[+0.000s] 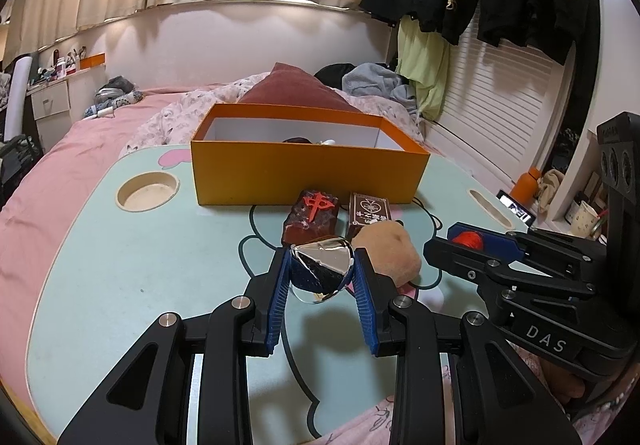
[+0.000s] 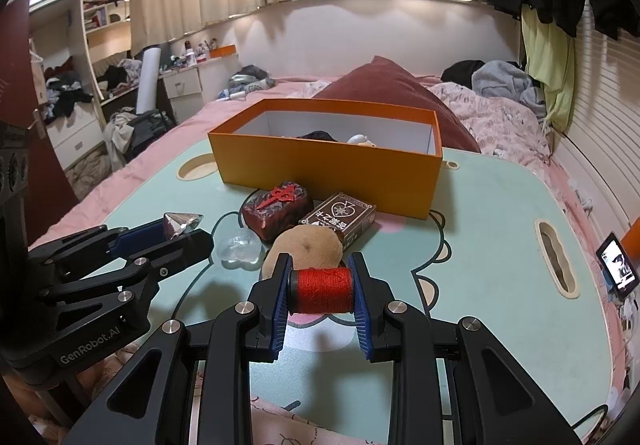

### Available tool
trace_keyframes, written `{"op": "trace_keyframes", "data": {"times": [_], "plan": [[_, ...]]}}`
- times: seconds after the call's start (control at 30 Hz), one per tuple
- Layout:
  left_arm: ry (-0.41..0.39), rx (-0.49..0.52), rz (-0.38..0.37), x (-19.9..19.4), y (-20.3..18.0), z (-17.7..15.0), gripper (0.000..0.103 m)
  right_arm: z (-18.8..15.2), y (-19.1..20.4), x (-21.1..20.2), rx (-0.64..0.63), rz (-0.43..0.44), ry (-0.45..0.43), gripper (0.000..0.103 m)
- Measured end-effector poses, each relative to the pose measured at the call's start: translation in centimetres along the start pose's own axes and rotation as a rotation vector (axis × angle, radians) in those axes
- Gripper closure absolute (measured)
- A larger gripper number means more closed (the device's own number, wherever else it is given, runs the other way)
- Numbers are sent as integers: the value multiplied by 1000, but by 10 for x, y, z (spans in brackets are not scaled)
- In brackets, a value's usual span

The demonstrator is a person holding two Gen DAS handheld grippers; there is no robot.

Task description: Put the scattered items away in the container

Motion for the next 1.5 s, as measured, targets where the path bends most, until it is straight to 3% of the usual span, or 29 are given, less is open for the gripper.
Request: {"op": "trace_keyframes", "data": {"times": [0.7, 0.87, 0.97, 1.2, 1.37, 1.5], "plan": [[5, 10, -27, 1, -2, 8, 70, 5, -1, 4, 18, 14, 5, 76], [-60, 8, 12, 3, 6, 33, 70, 27, -11, 2, 20, -21, -44, 76], [-40, -25, -17, 19, 18, 60, 70, 41, -17, 12, 14, -28, -26, 76], [16, 56, 33, 70, 29, 126, 70, 88, -24, 35, -44, -104, -90, 76], [57, 61, 65, 99, 36, 138, 70, 116, -25, 58, -64, -113, -103, 76], [124, 48, 72, 127, 42, 126, 70, 115, -31, 82, -41, -118, -69, 76]]}}
Point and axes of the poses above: each gripper's, at about its wrist camera, not at the fingertips, and x roughly the way its jaws point, y to its left, z to its top, the point moved 4 cm from there along x, roughly the way its jaws point, and after that the axes turned 6 degrees about -y, right-handed, at the moved point
